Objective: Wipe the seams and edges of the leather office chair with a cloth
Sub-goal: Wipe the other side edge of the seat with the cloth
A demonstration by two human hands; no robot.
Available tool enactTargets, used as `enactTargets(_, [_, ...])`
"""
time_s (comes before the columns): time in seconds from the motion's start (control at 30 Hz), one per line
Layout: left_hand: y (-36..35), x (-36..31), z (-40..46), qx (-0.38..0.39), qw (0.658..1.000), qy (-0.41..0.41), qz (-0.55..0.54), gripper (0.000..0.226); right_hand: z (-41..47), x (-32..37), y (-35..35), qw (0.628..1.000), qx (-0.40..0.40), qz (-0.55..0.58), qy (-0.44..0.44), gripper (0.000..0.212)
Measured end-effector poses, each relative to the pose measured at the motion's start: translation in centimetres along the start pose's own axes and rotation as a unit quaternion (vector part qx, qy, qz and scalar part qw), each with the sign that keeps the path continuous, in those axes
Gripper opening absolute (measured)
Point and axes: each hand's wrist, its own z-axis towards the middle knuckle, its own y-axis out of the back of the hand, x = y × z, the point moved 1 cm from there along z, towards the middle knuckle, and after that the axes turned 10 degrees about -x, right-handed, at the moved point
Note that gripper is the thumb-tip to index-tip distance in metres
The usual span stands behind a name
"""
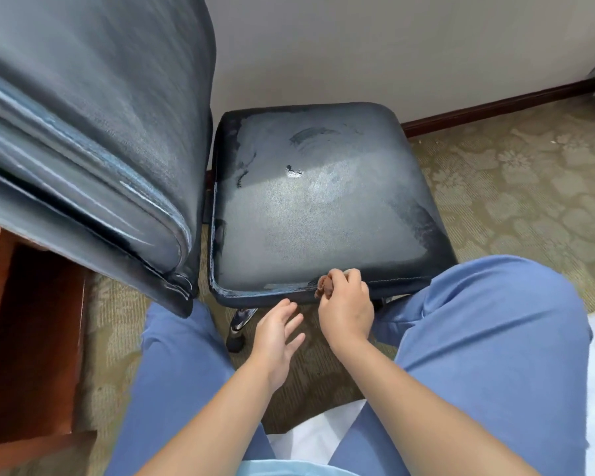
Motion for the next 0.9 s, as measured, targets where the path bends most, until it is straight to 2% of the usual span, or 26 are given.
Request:
enactTargets(0.13, [-0.1,0.5,0.5,-0.012,1.0,-0.001,-0.006,0.033,-0.6,0.4,-0.6,0.997,0.021,0.018,0.076,0.016])
enactTargets(0.3, [0.1,0.5,0.6,-0.03,0.999,-0.008,-0.005,0.032,0.3,-1.3,0.1,1.0,0.0,-0.018,0.008,0.026])
enactTargets(0.43, [0.0,0.5,0.5,-0.038,0.999,-0.003,-0.017,0.03,-0.1,-0.2,-0.4,0.994,0.011,0.01,0.108,0.022])
enactTargets(0.57, [0.1,0.5,0.8,-0.032,0.999,0.008,-0.037,0.031,-0.8,0.8,-0.9,0.978,0.037,0.002,0.207,0.031])
enactTargets(0.63, [0.3,0.4,0.8,-0.038,0.999,0.005,-0.033,0.03,-0.6,0.5,-0.8,0.981,0.011,0.004,0.194,0.033])
enactTargets(0.7, [0.5,0.2,0.8,-0.051,0.998,0.001,-0.031,0.029,-0.1,-0.3,-0.4,0.992,-0.02,0.015,0.124,0.028])
enactTargets(0.77, [0.8,0.2,0.8,-0.061,0.998,0.002,-0.034,0.029,0.3,-0.7,0.1,0.998,-0.005,0.01,0.07,0.031])
enactTargets(0.9, [0.9,0.2,0.8,-0.072,0.996,0.015,-0.054,0.033,0.5,-0.4,0.2,0.995,0.006,0.042,0.09,0.034])
